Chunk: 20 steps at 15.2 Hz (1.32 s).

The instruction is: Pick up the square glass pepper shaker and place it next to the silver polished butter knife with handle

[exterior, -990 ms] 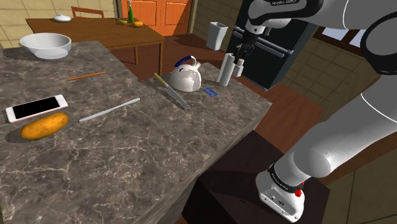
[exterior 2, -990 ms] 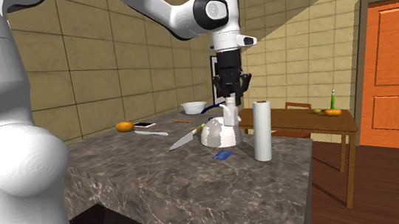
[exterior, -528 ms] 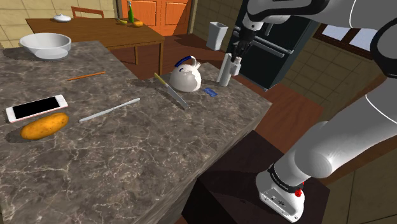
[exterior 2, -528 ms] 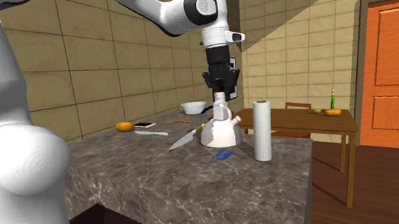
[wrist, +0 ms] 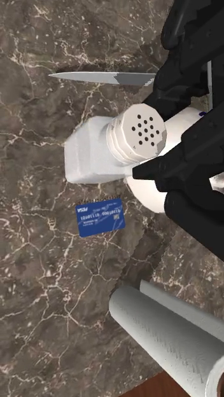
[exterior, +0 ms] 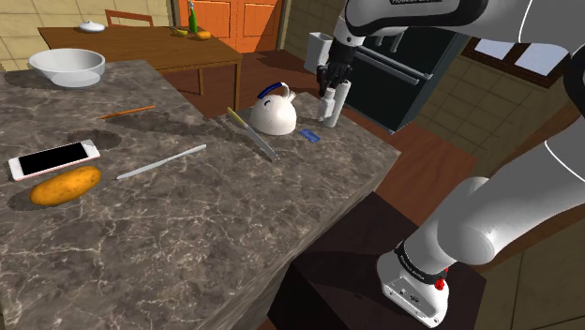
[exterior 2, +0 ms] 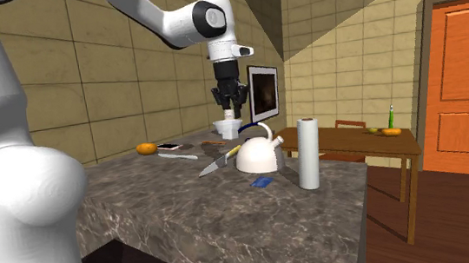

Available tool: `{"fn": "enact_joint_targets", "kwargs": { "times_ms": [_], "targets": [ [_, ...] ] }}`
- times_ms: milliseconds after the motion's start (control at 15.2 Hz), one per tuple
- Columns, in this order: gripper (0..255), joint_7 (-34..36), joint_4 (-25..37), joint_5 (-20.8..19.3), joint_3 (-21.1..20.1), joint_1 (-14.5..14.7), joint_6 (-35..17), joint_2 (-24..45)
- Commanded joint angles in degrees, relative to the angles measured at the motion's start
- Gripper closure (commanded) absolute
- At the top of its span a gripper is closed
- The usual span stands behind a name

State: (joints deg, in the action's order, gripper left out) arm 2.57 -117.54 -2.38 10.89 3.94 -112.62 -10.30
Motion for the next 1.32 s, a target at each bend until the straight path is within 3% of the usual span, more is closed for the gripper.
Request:
{"fn": "enact_joint_targets", "kwargs": {
  "times_ms": [0, 660, 1254],
  "targets": [
    [255, 2.94, 0.33, 0.06, -1.72, 1.18, 0.40, 0.00],
    [255, 16.67, 3.81, 0.37, -9.81, 7.00, 1.06, 3.23],
    [255, 28.53, 12.70, -0.53, -16.12, 12.34, 2.91, 10.73]
  ]
}}
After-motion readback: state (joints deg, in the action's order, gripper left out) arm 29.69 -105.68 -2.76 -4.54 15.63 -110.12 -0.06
